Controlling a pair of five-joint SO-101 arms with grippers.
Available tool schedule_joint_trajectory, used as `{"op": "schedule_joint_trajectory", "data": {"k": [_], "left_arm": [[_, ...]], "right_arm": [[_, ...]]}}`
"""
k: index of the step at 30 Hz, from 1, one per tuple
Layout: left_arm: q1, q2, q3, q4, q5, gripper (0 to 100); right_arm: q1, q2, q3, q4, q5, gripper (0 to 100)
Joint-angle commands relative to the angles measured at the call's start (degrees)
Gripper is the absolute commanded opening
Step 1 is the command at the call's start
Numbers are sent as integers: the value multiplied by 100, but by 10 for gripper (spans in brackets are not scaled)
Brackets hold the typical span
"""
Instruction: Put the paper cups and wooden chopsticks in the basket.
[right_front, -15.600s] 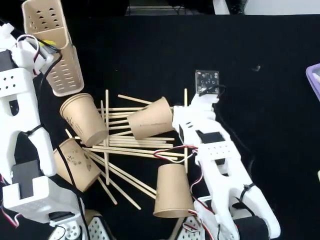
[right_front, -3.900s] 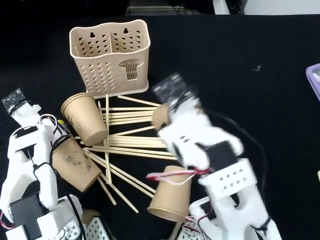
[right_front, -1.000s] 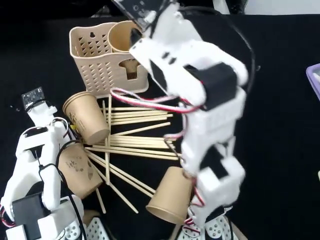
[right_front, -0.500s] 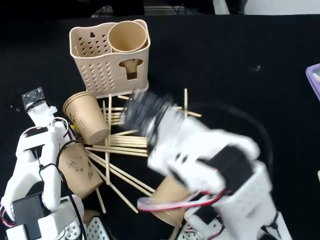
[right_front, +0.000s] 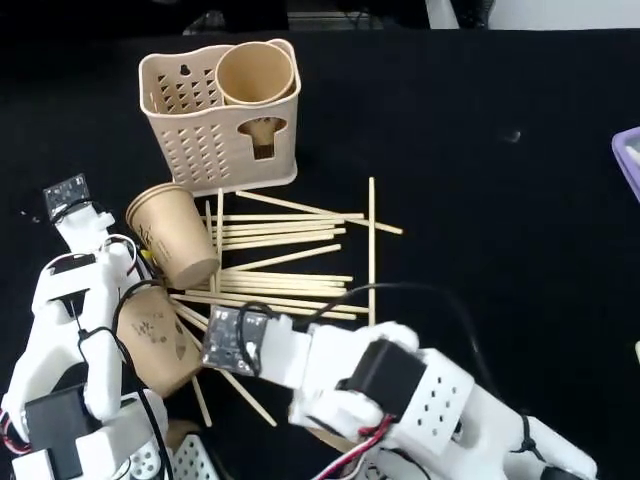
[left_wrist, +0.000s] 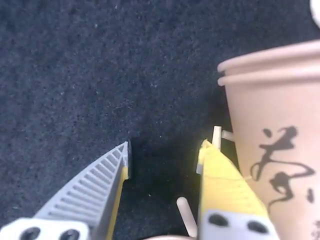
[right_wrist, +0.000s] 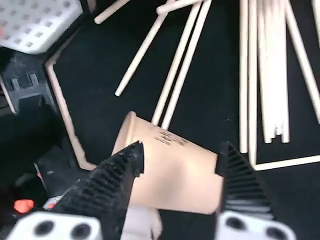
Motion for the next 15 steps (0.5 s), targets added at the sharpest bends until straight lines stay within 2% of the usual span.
{"op": "schedule_joint_trajectory", "data": {"k": [1,4,8,13,15], "left_arm": [[-84,-53,-101,-62,-53,223],[-426,-53,-154,-167,299,223],[-734,-44,-171,-220,712,223],[-734,-44,-163,-281,738,223],[-734,-44,-163,-281,730,223]], "right_arm": [[-527,-84,233,-378,-492,255],[-756,4,224,-378,-624,257],[-475,365,136,-360,-580,258],[211,1024,57,-396,563,258],[185,1314,40,-404,571,257]]}}
